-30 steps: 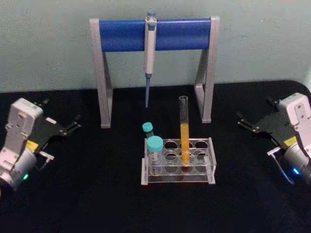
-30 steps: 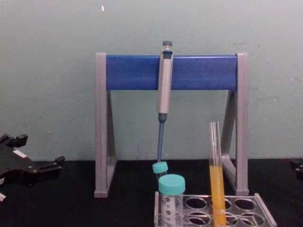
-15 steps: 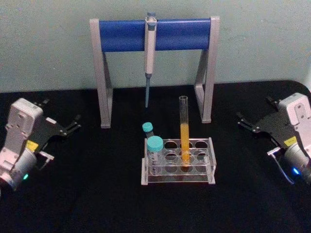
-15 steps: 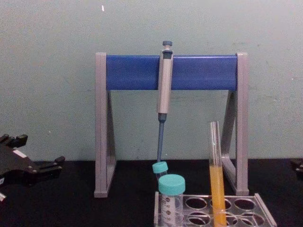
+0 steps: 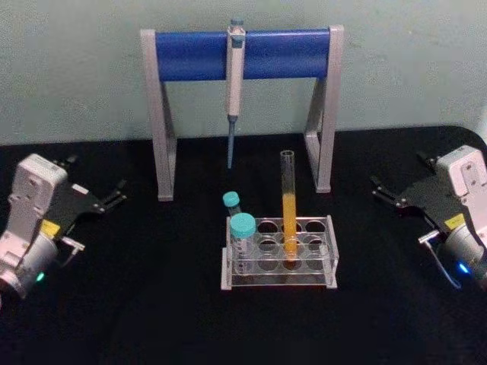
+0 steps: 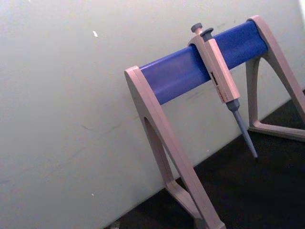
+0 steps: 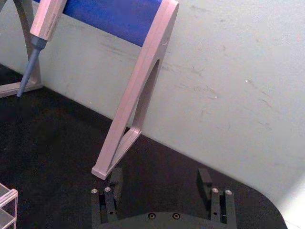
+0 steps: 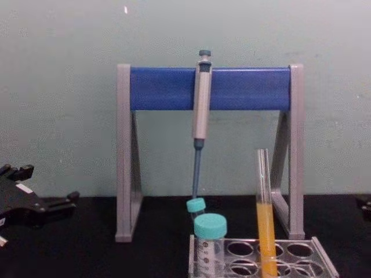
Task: Pick up the test tube from the test tube rack, shake it, then place it back into the test tube rack.
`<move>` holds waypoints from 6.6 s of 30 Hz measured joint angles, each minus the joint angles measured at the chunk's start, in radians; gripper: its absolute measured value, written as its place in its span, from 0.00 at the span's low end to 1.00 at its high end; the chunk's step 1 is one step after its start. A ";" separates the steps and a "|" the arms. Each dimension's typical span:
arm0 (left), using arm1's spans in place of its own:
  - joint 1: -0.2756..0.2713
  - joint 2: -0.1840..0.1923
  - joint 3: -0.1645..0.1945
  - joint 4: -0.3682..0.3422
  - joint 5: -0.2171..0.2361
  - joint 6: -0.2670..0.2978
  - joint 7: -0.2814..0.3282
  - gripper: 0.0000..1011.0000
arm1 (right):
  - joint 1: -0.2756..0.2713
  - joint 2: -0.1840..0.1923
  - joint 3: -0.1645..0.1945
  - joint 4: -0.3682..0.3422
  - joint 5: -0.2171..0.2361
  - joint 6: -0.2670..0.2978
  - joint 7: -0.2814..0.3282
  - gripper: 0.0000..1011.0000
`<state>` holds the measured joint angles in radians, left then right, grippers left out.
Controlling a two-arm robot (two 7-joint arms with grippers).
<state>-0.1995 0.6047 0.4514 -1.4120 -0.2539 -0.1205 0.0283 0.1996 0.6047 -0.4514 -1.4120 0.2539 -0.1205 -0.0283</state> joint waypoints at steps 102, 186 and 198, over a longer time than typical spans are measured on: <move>0.000 0.000 0.000 0.000 0.000 0.000 0.000 0.99 | 0.045 -0.110 0.015 -0.097 0.343 0.335 0.455 0.99; 0.000 0.000 0.000 0.000 0.000 0.000 0.000 0.99 | 0.136 -0.145 -0.052 -0.011 0.268 0.344 0.485 0.22; 0.000 0.000 0.000 0.000 0.000 0.000 0.000 0.99 | 0.135 -0.145 -0.052 -0.011 0.266 0.339 0.485 0.22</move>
<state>-0.1995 0.6047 0.4514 -1.4120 -0.2539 -0.1205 0.0283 0.3342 0.4599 -0.5038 -1.4233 0.5202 0.2185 0.4567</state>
